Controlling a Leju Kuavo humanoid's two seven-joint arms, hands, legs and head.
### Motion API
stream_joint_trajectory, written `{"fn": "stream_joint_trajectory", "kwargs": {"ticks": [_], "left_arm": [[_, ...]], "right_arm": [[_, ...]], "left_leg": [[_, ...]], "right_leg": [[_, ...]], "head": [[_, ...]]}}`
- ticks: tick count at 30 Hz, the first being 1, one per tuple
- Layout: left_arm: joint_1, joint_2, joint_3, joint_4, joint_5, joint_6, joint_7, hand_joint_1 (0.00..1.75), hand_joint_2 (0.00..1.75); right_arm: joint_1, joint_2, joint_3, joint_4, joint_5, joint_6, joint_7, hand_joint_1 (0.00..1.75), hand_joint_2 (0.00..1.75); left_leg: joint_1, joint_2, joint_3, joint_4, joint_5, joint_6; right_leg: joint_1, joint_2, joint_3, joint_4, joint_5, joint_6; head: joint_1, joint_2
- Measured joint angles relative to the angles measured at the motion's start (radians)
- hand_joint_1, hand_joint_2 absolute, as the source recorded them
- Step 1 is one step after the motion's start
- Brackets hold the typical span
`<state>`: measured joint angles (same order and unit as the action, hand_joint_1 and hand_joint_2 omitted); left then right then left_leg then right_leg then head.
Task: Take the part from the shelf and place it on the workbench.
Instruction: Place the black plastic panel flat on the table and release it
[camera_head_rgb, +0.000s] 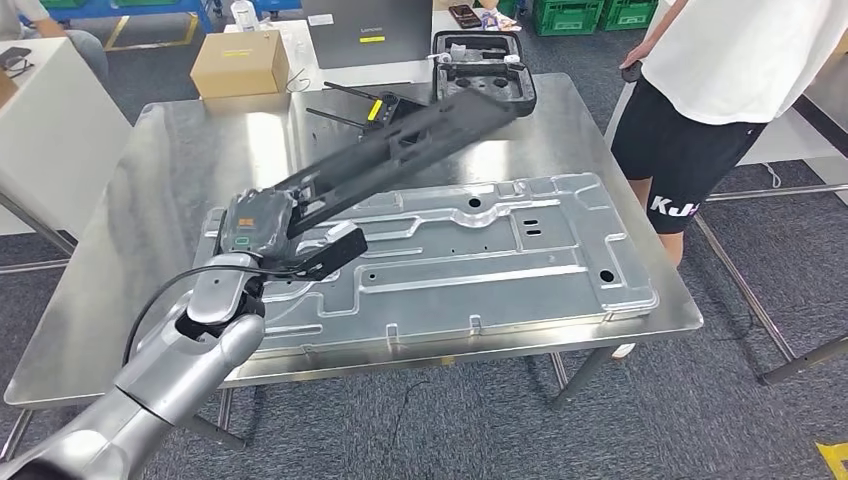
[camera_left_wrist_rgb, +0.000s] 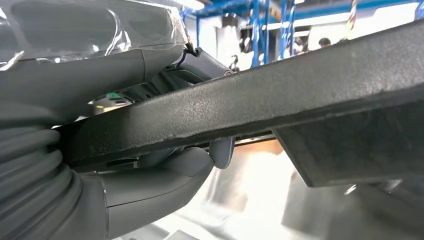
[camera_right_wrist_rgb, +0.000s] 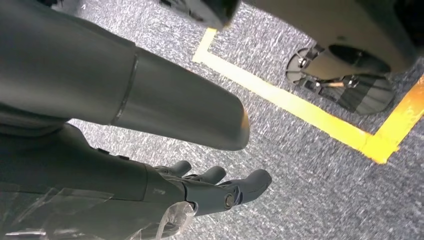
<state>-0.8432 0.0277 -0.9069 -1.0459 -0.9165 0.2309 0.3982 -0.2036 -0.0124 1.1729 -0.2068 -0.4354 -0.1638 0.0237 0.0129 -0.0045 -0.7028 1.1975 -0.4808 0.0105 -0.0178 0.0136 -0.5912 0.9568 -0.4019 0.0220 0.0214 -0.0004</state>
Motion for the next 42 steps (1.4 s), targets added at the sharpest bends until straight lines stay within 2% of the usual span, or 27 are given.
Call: {"fn": "stream_joint_trajectory", "kwargs": {"ticks": [1,3,4,6,8,9,10,12,13,14,15,16,18,19,23,25,27,28,29,30,32,34,37,38,39,40,42], "left_arm": [[-0.002,-0.002,-0.001,0.019,-0.002,-0.002,0.001,0.87,1.75],[-0.009,-0.007,-0.003,0.051,-0.010,-0.007,0.009,0.00,1.75],[-0.013,-0.009,-0.004,0.067,-0.014,-0.012,0.015,0.00,1.75],[-0.017,-0.013,-0.009,0.093,-0.021,-0.021,0.024,0.00,1.75],[-0.020,-0.016,-0.014,0.113,-0.024,-0.024,0.027,0.00,1.75],[-0.022,-0.019,-0.015,0.120,-0.025,-0.024,0.027,0.00,1.75],[-0.023,-0.021,-0.017,0.127,-0.025,-0.024,0.027,0.00,1.75],[-0.023,-0.025,-0.021,0.141,-0.022,-0.024,0.027,0.00,1.75],[-0.023,-0.026,-0.023,0.148,-0.011,-0.024,0.025,0.00,1.31],[-0.022,-0.028,-0.023,0.154,0.012,-0.024,0.018,0.00,0.87],[-0.021,-0.030,-0.021,0.160,0.054,-0.025,0.004,0.00,0.44],[-0.019,-0.035,-0.017,0.167,0.112,-0.028,-0.018,0.00,0.00],[-0.013,-0.048,-0.002,0.181,0.239,-0.031,-0.069,0.00,0.00],[-0.010,-0.055,0.003,0.189,0.286,-0.030,-0.089,0.00,0.00],[-0.008,-0.081,0.008,0.210,0.356,0.000,-0.110,0.00,0.00],[-0.007,-0.089,0.008,0.209,0.380,0.020,-0.105,0.00,0.00],[0.003,-0.092,0.008,0.195,0.422,0.038,-0.097,0.00,0.00],[0.013,-0.092,0.008,0.180,0.451,0.046,-0.096,0.00,0.00],[0.023,-0.092,0.008,0.160,0.482,0.053,-0.097,0.00,0.00],[0.033,-0.092,0.008,0.138,0.508,0.059,-0.099,0.00,0.00],[0.044,-0.092,0.008,0.094,0.542,0.068,-0.105,0.00,0.00],[0.050,-0.091,0.008,0.056,0.579,0.075,-0.117,0.00,0.00],[0.073,-0.089,0.008,-0.007,0.640,0.085,-0.138,0.00,0.00],[0.081,-0.088,0.008,-0.032,0.657,0.087,-0.144,0.00,0.00],[0.088,-0.088,0.007,-0.055,0.676,0.088,-0.150,0.00,0.00],[0.095,-0.088,0.007,-0.078,0.699,0.088,-0.158,0.00,0.00],[0.120,-0.087,0.006,-0.126,0.767,0.085,-0.185,0.00,0.00]], "right_arm": [[0.000,0.001,0.002,0.000,0.001,0.000,0.000,0.00,0.00],[-0.001,0.001,0.004,0.000,0.004,0.001,0.002,0.00,0.00],[-0.001,0.001,0.005,0.000,0.005,0.001,0.003,0.00,0.00],[-0.003,0.001,0.006,0.000,0.005,0.003,0.004,0.00,0.00],[-0.003,0.001,0.007,0.000,0.006,0.004,0.005,0.00,0.00],[-0.003,0.002,0.008,0.000,0.006,0.004,0.005,0.00,0.00],[-0.002,0.002,0.009,0.000,0.006,0.004,0.005,0.00,0.00],[-0.002,0.002,0.010,0.000,0.006,0.004,0.005,0.00,0.00],[-0.002,0.002,0.010,0.000,0.006,0.004,0.006,0.00,0.00],[-0.001,0.002,0.010,0.000,0.006,0.004,0.006,0.00,0.00],[-0.001,0.002,0.010,0.000,0.006,0.004,0.005,0.00,0.00],[0.000,0.002,0.010,0.000,0.006,0.004,0.005,0.00,0.00],[0.001,0.002,0.010,0.000,0.006,0.004,0.004,0.00,0.00],[0.002,0.002,0.010,0.000,0.006,0.004,0.003,0.00,0.00],[0.002,0.004,0.009,0.000,0.008,0.002,0.000,0.00,0.00],[0.005,0.006,0.009,0.000,0.008,-0.003,-0.002,0.00,0.00],[0.009,0.006,0.009,0.000,0.008,-0.011,-0.006,0.00,0.00],[0.011,0.007,0.008,0.000,0.007,-0.015,-0.008,0.00,0.00],[0.014,0.007,0.008,0.000,0.007,-0.018,-0.009,0.00,0.00],[0.017,0.008,0.007,0.000,0.007,-0.022,-0.010,0.00,0.00],[0.021,0.011,0.007,0.000,0.007,-0.026,-0.012,0.00,0.00],[0.025,0.013,0.006,0.000,0.006,-0.031,-0.015,0.00,0.00],[0.036,0.014,0.004,0.000,0.002,-0.037,-0.022,0.00,0.00],[0.039,0.015,0.002,0.000,-0.001,-0.038,-0.022,0.00,0.00],[0.043,0.015,0.001,0.000,-0.004,-0.039,-0.023,0.00,0.00],[0.046,0.015,0.000,0.000,-0.009,-0.041,-0.025,0.00,0.00],[0.055,0.015,-0.005,0.000,-0.022,-0.048,-0.032,0.00,0.00]], "left_leg": [[0.002,0.001,0.029,-0.076,0.041,0.000],[0.000,0.001,0.079,-0.196,0.088,0.006],[-0.001,0.000,0.089,-0.220,0.092,0.011],[-0.005,-0.001,0.093,-0.224,0.091,0.026],[-0.005,-0.001,0.099,-0.228,0.092,0.040],[-0.003,-0.001,0.102,-0.230,0.092,0.047],[-0.003,-0.001,0.104,-0.230,0.091,0.052],[-0.007,0.000,0.105,-0.230,0.089,0.058],[-0.009,-0.001,0.106,-0.230,0.088,0.059],[-0.011,-0.001,0.108,-0.230,0.087,0.060],[-0.012,-0.003,0.110,-0.230,0.086,0.060],[-0.012,-0.004,0.113,-0.230,0.084,0.058],[-0.017,-0.007,0.116,-0.228,0.079,0.052],[-0.019,-0.008,0.116,-0.228,0.077,0.047],[-0.014,-0.007,0.110,-0.214,0.063,0.027],[-0.010,-0.005,0.069,-0.125,0.014,0.014],[-0.007,-0.004,0.002,0.016,-0.045,0.004],[-0.006,-0.004,-0.022,0.063,-0.058,0.002],[-0.006,-0.004,-0.028,0.071,-0.052,0.001],[-0.005,-0.004,-0.015,0.039,-0.029,0.002],[-0.006,-0.003,0.051,-0.104,0.039,0.009],[-0.010,-0.003,0.101,-0.208,0.077,0.019],[-0.014,-0.003,0.111,-0.228,0.087,0.036],[-0.013,-0.003,0.111,-0.231,0.092,0.043],[-0.011,-0.003,0.110,-0.235,0.096,0.051],[-0.008,-0.002,0.109,-0.237,0.101,0.058],[-0.009,-0.001,0.105,-0.238,0.106,0.064]], "right_leg": [[-0.001,0.001,0.002,0.001,-0.003,0.004],[0.003,0.001,0.001,0.003,-0.008,0.014],[0.005,0.001,0.001,0.003,-0.010,0.018],[0.004,0.001,0.003,0.001,-0.010,0.028],[0.001,-0.001,-0.002,0.021,-0.027,0.038],[0.000,-0.003,-0.018,0.059,-0.048,0.042],[-0.001,-0.005,-0.047,0.120,-0.078,0.044],[0.000,-0.005,-0.122,0.263,-0.132,0.047],[0.000,-0.005,-0.147,0.304,-0.139,0.047],[0.000,-0.006,-0.151,0.303,-0.126,0.045],[0.000,-0.006,-0.134,0.262,-0.096,0.043],[0.000,-0.006,-0.100,0.190,-0.059,0.039],[0.003,-0.005,-0.036,0.055,-0.009,0.032],[0.005,-0.005,-0.019,0.020,0.000,0.029],[0.006,-0.005,-0.012,0.005,0.003,0.011],[0.003,-0.006,-0.008,0.002,0.005,0.000],[0.003,-0.006,-0.007,0.003,0.004,-0.005],[0.003,-0.006,-0.007,0.003,0.003,-0.005],[0.003,-0.006,-0.006,0.003,0.002,-0.005],[0.003,-0.006,-0.005,0.004,0.001,-0.004],[0.005,-0.006,-0.002,0.004,0.000,-0.001],[0.009,-0.006,-0.002,0.006,-0.001,0.005],[0.010,-0.007,-0.003,0.006,0.000,0.019],[0.008,-0.007,-0.005,0.013,-0.010,0.024],[0.007,-0.007,-0.013,0.037,-0.033,0.029],[0.006,-0.008,-0.029,0.081,-0.068,0.034],[0.004,-0.008,-0.073,0.217,-0.151,0.042]], "head": [[0.000,0.000],[0.000,0.000],[0.001,0.000],[0.003,0.000],[0.004,0.000],[0.006,0.000],[0.007,0.000],[0.008,0.000],[0.008,0.000],[0.008,0.000],[0.008,0.000],[0.008,0.000],[0.008,0.000],[0.008,0.000],[0.007,0.000],[0.004,0.000],[0.001,0.000],[0.001,0.000],[0.000,0.000],[0.000,0.000],[0.000,0.000],[0.001,0.000],[0.002,0.000],[0.003,0.000],[0.004,0.000],[0.006,0.000],[0.008,0.000]]}}
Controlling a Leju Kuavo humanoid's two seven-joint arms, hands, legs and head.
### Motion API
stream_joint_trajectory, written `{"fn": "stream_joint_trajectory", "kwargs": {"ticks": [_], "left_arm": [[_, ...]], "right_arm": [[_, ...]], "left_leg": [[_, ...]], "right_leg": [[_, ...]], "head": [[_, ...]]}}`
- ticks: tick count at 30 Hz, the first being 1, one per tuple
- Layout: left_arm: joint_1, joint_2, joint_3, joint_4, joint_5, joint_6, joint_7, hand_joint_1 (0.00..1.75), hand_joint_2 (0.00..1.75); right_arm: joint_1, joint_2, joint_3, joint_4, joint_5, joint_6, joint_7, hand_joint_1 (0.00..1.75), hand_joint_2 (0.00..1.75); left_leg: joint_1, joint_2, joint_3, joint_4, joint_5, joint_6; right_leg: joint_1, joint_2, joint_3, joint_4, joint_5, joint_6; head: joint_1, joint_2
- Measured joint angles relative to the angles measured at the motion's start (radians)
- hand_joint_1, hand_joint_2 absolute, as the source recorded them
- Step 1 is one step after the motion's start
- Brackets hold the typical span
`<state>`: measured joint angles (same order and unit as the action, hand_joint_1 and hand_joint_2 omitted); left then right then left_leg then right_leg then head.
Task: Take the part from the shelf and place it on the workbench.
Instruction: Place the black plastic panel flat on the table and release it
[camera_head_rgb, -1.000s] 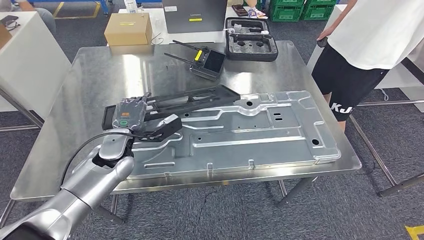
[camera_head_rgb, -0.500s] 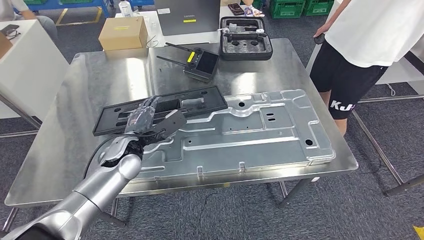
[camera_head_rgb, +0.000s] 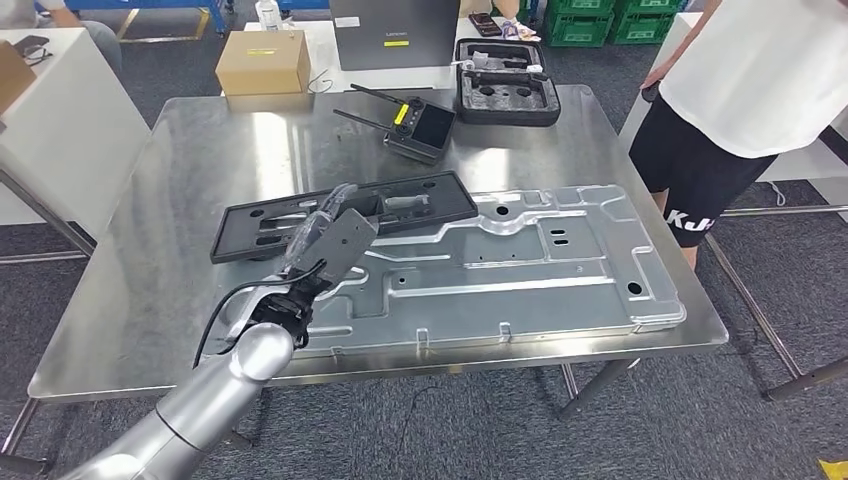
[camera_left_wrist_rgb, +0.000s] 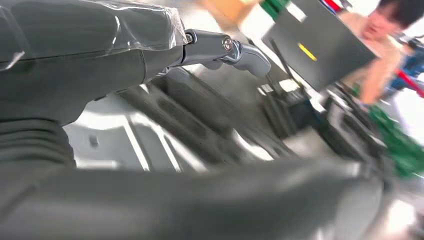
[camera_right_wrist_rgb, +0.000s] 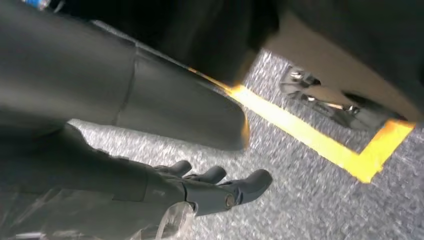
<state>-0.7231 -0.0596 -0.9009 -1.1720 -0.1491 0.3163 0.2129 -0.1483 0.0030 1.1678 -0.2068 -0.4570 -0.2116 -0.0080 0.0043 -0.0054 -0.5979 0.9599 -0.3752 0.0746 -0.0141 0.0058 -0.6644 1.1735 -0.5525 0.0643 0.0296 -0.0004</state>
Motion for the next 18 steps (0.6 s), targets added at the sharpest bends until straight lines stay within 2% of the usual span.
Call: {"fn": "stream_joint_trajectory", "kwargs": {"ticks": [1,2,3,4,6,7,8,10,11,12,13,15,16,17,18], "left_arm": [[0.022,0.001,-0.001,-0.024,0.040,-0.003,-0.018,0.00,0.00],[0.050,0.003,-0.001,-0.048,0.081,-0.008,-0.040,0.00,0.00],[0.081,0.005,-0.002,-0.068,0.115,-0.013,-0.063,0.00,0.00],[0.114,0.008,-0.004,-0.086,0.141,-0.017,-0.085,0.00,0.00],[0.179,0.018,-0.006,-0.116,0.173,-0.023,-0.121,0.00,0.00],[0.208,0.024,-0.006,-0.131,0.181,-0.025,-0.135,0.00,0.00],[0.236,0.030,-0.006,-0.145,0.185,-0.025,-0.146,0.00,0.00],[0.287,0.044,-0.006,-0.170,0.192,-0.024,-0.162,0.00,0.00],[0.311,0.053,-0.005,-0.182,0.195,-0.023,-0.170,0.00,0.00],[0.334,0.062,-0.003,-0.192,0.199,-0.022,-0.178,0.00,0.00],[0.358,0.072,0.000,-0.203,0.203,-0.022,-0.186,0.00,0.00],[0.404,0.094,0.011,-0.218,0.213,-0.023,-0.202,0.00,0.00],[0.427,0.105,0.017,-0.222,0.222,-0.023,-0.208,0.00,0.00],[0.449,0.116,0.024,-0.224,0.232,-0.023,-0.212,0.00,0.00],[0.471,0.127,0.031,-0.224,0.248,-0.022,-0.217,0.00,0.00]], "right_arm": [[0.005,0.000,-0.004,0.000,-0.007,-0.004,-0.004,0.00,0.00],[0.010,0.000,-0.008,0.000,-0.015,-0.007,-0.007,0.00,0.00],[0.016,0.000,-0.012,0.000,-0.022,-0.008,-0.010,0.00,0.00],[0.020,-0.001,-0.016,0.000,-0.028,-0.010,-0.012,0.00,0.00],[0.024,-0.002,-0.024,0.000,-0.039,-0.011,-0.016,0.00,0.00],[0.026,-0.003,-0.028,0.000,-0.043,-0.012,-0.019,0.00,0.00],[0.027,-0.003,-0.033,0.000,-0.046,-0.012,-0.020,0.00,0.00],[0.029,-0.004,-0.040,0.000,-0.049,-0.011,-0.019,0.00,0.00],[0.029,-0.005,-0.043,0.000,-0.051,-0.011,-0.017,0.00,0.00],[0.029,-0.006,-0.045,0.000,-0.054,-0.011,-0.015,0.00,0.00],[0.030,-0.006,-0.048,0.000,-0.056,-0.011,-0.014,0.00,0.00],[0.031,-0.008,-0.054,0.000,-0.060,-0.012,-0.013,0.00,0.00],[0.032,-0.009,-0.058,0.000,-0.062,-0.012,-0.014,0.00,0.00],[0.033,-0.009,-0.060,0.001,-0.063,-0.012,-0.014,0.00,0.00],[0.034,-0.009,-0.062,0.001,-0.064,-0.012,-0.015,0.00,0.00]], "left_leg": [[0.000,0.001,-0.003,0.000,0.002,0.001],[0.000,0.001,-0.006,0.000,0.006,0.001],[0.001,0.001,-0.009,0.000,0.009,-0.001],[0.002,0.001,-0.013,0.000,0.013,-0.005],[0.002,0.000,-0.020,0.001,0.021,-0.015],[0.001,0.000,-0.022,0.002,0.026,-0.022],[-0.001,0.000,-0.024,0.003,0.030,-0.029],[-0.002,0.001,-0.026,0.001,0.039,-0.043],[0.000,0.001,-0.030,0.006,0.033,-0.049],[0.003,0.001,-0.038,0.024,0.012,-0.055],[0.005,0.001,-0.053,0.064,-0.027,-0.060],[0.007,0.001,-0.094,0.197,-0.125,-0.068],[0.007,0.001,-0.108,0.260,-0.158,-0.070],[0.007,0.001,-0.108,0.295,-0.171,-0.070],[0.006,0.001,-0.089,0.293,-0.163,-0.068]], "right_leg": [[-0.001,0.000,-0.015,0.056,-0.025,0.004],[-0.003,0.000,-0.013,0.078,-0.032,0.007],[-0.006,-0.001,0.008,0.060,-0.021,0.010],[-0.009,-0.001,0.050,0.002,0.003,0.012],[-0.013,0.001,0.147,-0.147,0.043,0.012],[-0.012,0.003,0.175,-0.193,0.055,0.009],[-0.010,0.006,0.186,-0.215,0.059,0.003],[-0.008,0.008,0.177,-0.215,0.068,-0.012],[-0.008,0.006,0.173,-0.217,0.071,-0.021],[-0.009,0.003,0.167,-0.218,0.078,-0.030],[-0.009,0.001,0.159,-0.219,0.086,-0.038],[-0.007,-0.002,0.139,-0.218,0.102,-0.048],[-0.005,-0.003,0.128,-0.218,0.110,-0.050],[-0.002,-0.003,0.117,-0.217,0.117,-0.051],[0.000,-0.003,0.107,-0.217,0.125,-0.051]], "head": [[0.000,0.000],[0.000,0.000],[0.001,0.000],[0.001,0.000],[0.001,0.000],[0.001,0.000],[0.001,0.000],[0.000,0.000],[-0.001,0.000],[-0.001,0.000],[-0.002,0.000],[-0.004,0.000],[-0.004,0.000],[-0.005,0.000],[-0.005,0.000]]}}
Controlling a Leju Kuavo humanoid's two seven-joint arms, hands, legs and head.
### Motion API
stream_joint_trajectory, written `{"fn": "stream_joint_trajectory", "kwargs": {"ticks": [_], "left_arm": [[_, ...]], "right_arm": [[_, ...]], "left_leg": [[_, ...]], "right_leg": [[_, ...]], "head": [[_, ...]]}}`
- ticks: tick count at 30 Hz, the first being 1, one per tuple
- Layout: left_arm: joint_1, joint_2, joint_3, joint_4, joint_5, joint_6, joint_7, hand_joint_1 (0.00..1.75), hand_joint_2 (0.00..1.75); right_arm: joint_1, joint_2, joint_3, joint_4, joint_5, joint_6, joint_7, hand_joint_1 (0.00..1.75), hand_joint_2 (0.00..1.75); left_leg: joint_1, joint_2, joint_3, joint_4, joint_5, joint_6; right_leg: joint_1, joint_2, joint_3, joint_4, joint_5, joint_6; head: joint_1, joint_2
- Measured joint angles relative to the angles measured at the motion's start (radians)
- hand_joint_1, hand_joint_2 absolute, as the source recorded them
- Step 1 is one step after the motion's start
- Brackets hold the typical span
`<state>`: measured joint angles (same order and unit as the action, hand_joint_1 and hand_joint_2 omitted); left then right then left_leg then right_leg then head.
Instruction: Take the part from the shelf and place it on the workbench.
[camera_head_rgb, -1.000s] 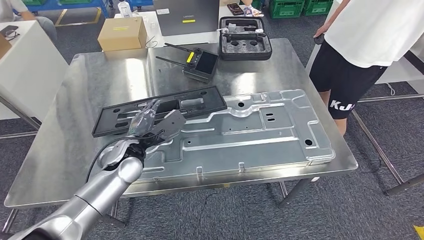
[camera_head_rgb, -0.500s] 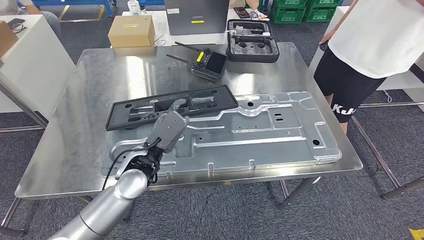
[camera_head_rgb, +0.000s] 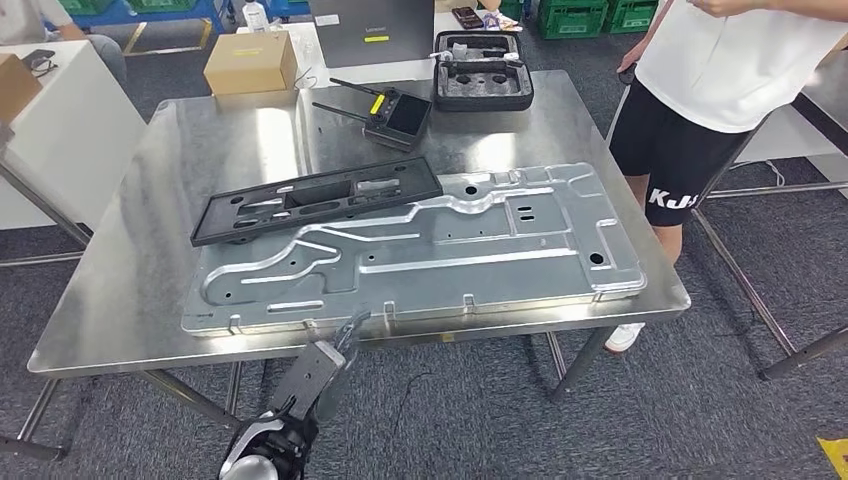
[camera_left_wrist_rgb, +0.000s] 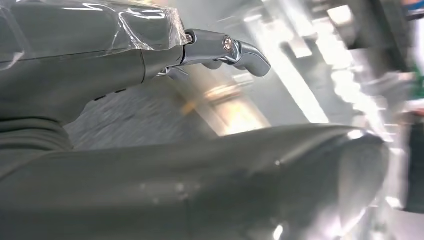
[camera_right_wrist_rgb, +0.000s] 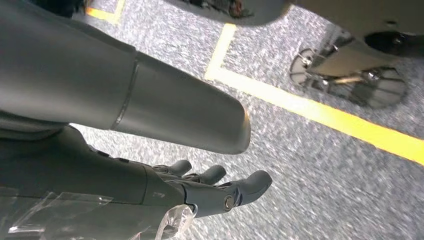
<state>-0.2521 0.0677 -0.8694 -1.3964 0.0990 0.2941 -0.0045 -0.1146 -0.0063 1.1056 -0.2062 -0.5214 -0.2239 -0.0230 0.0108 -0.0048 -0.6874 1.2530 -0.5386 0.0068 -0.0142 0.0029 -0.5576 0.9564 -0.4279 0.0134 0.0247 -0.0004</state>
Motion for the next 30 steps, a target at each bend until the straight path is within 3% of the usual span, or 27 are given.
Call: {"fn": "stream_joint_trajectory", "kwargs": {"ticks": [1,4,6,8,9,12,13,15,16,17,19,21,24,25,27,29,30], "left_arm": [[0.022,0.011,0.008,0.000,0.019,0.002,-0.008,0.00,0.00],[0.070,0.040,0.028,0.005,0.079,0.014,-0.052,0.00,0.00],[0.092,0.053,0.036,0.017,0.106,0.038,-0.073,0.00,0.00],[0.114,0.062,0.040,0.051,0.127,0.075,-0.084,0.00,0.00],[0.123,0.064,0.040,0.079,0.141,0.091,-0.091,0.00,0.00],[0.142,0.065,0.040,0.182,0.198,0.109,-0.135,0.00,0.00],[0.146,0.065,0.040,0.218,0.218,0.112,-0.151,0.00,0.00],[0.150,0.060,0.040,0.314,0.252,0.122,-0.178,0.00,0.00],[0.151,0.057,0.040,0.375,0.268,0.126,-0.190,0.00,0.00],[0.152,0.052,0.040,0.439,0.280,0.132,-0.196,0.00,0.00],[0.150,0.043,0.040,0.556,0.299,0.145,-0.187,0.00,0.00],[0.150,0.034,0.040,0.659,0.313,0.159,-0.156,0.00,0.00],[0.159,0.025,0.040,0.787,0.320,0.178,-0.096,0.00,0.00],[0.163,0.022,0.039,0.823,0.301,0.197,-0.066,0.00,0.00],[0.170,0.016,0.027,0.886,0.233,0.251,0.011,0.00,0.00],[0.171,0.013,0.005,0.937,0.171,0.281,0.084,0.00,0.00],[0.171,0.012,-0.007,0.960,0.153,0.279,0.113,0.00,0.00]], "right_arm": [[0.001,0.000,-0.001,0.000,-0.001,-0.001,-0.001,0.00,0.00],[0.002,0.000,-0.005,0.000,-0.004,-0.003,-0.005,0.00,0.00],[0.002,-0.002,-0.008,0.000,-0.008,-0.006,-0.008,0.00,0.00],[0.001,-0.006,-0.011,0.000,-0.012,-0.009,-0.010,0.00,0.00],[0.000,-0.008,-0.013,0.000,-0.013,-0.010,-0.009,0.00,0.00],[0.001,-0.010,-0.016,0.000,-0.014,-0.010,-0.005,0.00,0.00],[0.001,-0.010,-0.016,0.000,-0.015,-0.010,-0.004,0.00,0.00],[0.002,-0.011,-0.016,0.000,-0.016,-0.010,-0.001,0.00,0.00],[0.002,-0.011,-0.016,0.000,-0.017,-0.010,0.000,0.00,0.00],[0.002,-0.011,-0.016,0.000,-0.018,-0.010,0.002,0.00,0.00],[0.002,-0.013,-0.016,0.000,-0.018,-0.009,0.006,0.00,0.00],[0.001,-0.013,-0.016,0.000,-0.016,-0.007,0.010,0.00,0.00],[0.001,-0.013,-0.016,0.000,-0.014,-0.004,0.014,0.00,0.00],[0.000,-0.013,-0.016,0.000,-0.014,-0.003,0.015,0.00,0.00],[-0.002,-0.013,-0.016,0.000,-0.019,-0.004,0.015,0.00,0.00],[-0.002,-0.011,-0.016,0.000,-0.031,-0.008,0.015,0.00,0.00],[-0.001,-0.010,-0.017,0.000,-0.038,-0.009,0.017,0.00,0.00]], "left_leg": [[-0.002,0.000,0.038,-0.041,0.020,0.005],[-0.014,0.002,0.188,-0.255,0.062,0.028],[-0.019,0.005,0.220,-0.314,0.063,0.034],[-0.018,0.008,0.215,-0.321,0.075,0.041],[-0.016,0.009,0.212,-0.324,0.083,0.048],[-0.010,0.011,0.193,-0.327,0.104,0.065],[-0.009,0.011,0.186,-0.327,0.109,0.067],[-0.008,0.012,0.172,-0.326,0.119,0.062],[-0.006,0.012,0.165,-0.325,0.124,0.058],[-0.004,0.012,0.158,-0.324,0.129,0.053],[-0.002,0.013,0.146,-0.315,0.135,0.043],[-0.004,0.013,0.136,-0.304,0.138,0.030],[0.000,0.012,0.129,-0.298,0.145,0.010],[0.003,0.012,0.123,-0.286,0.134,0.005],[0.006,0.011,0.091,-0.207,0.071,-0.003],[0.006,0.010,0.043,-0.069,-0.014,-0.008],[0.006,0.010,0.030,-0.017,-0.040,-0.008]], "right_leg": [[0.002,0.000,-0.009,0.000,0.007,0.000],[0.008,0.000,-0.028,0.001,0.024,0.006],[0.010,-0.002,-0.032,0.001,0.034,0.014],[0.008,-0.002,-0.034,0.004,0.038,0.024],[0.006,-0.002,-0.040,0.016,0.026,0.029],[0.002,-0.002,-0.091,0.147,-0.076,0.043],[0.000,-0.001,-0.111,0.205,-0.110,0.047],[-0.004,-0.002,-0.130,0.282,-0.145,0.054],[-0.007,-0.002,-0.118,0.282,-0.143,0.057],[-0.009,-0.002,-0.084,0.243,-0.125,0.060],[-0.014,-0.001,0.013,0.098,-0.079,0.065],[-0.014,0.005,0.065,0.008,-0.057,0.056],[-0.007,0.007,0.061,0.001,-0.047,0.029],[-0.006,0.006,0.057,0.001,-0.041,0.020],[-0.007,0.001,0.045,0.000,-0.029,0.003],[-0.003,-0.001,0.027,0.000,-0.017,-0.005],[-0.001,-0.001,0.017,0.001,-0.010,-0.006]], "head": [[0.000,0.000],[0.000,0.000],[0.001,0.000],[0.002,0.000],[0.003,0.000],[0.008,0.000],[0.008,0.000],[0.008,0.000],[0.008,0.000],[0.008,0.000],[0.009,0.000],[0.008,0.000],[0.004,0.000],[0.004,0.000],[0.002,0.000],[0.000,0.000],[0.000,0.000]]}}
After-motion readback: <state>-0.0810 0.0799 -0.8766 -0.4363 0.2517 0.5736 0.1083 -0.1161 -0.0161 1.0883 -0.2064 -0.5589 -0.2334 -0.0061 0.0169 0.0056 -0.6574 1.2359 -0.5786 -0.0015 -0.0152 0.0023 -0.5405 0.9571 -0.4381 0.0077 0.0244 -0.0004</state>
